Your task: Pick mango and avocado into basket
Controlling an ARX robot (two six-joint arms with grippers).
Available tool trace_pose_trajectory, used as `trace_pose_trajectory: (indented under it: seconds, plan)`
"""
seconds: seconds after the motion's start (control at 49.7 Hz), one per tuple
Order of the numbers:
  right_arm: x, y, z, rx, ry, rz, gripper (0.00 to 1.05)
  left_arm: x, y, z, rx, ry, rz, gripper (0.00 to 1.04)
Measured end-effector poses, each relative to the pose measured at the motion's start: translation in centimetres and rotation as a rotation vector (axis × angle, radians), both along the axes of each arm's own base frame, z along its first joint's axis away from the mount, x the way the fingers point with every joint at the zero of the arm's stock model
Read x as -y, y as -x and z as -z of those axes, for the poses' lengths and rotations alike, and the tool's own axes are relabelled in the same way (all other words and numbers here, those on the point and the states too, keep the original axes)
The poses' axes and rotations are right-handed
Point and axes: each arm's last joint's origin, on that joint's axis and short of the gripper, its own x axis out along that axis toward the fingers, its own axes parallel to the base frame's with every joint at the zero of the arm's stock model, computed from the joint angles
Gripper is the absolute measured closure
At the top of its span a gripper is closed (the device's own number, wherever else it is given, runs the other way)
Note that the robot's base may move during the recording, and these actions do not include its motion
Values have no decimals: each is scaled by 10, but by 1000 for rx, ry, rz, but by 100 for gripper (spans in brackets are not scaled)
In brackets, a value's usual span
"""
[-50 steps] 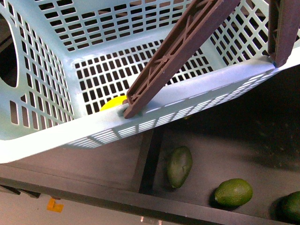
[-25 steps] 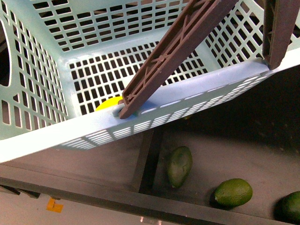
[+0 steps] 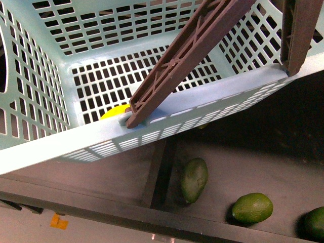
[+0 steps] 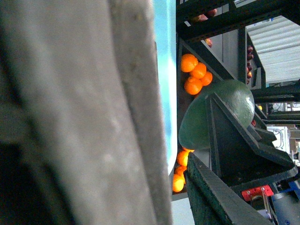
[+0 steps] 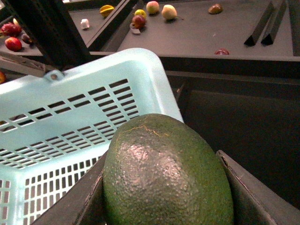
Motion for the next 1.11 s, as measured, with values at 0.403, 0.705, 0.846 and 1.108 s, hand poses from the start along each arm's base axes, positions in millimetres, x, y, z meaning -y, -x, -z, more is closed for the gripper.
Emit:
trace_pose_trajectory:
  seconds: [0.403,0.705,0.846,1.108]
  plan:
    - [-36,-13,10,-36,-22,-28,24,0,0,0,-1,0,0,77]
    - [-20,-8,-7,-12,-17,96,9,0,0,0,0,-1,-2,77]
    - [-1,5,-5,224,34,323,27,0,0,0,5,-6,-4,77]
    - [52,47,34,274,105,373,65,0,0,0,5,-5,0,77]
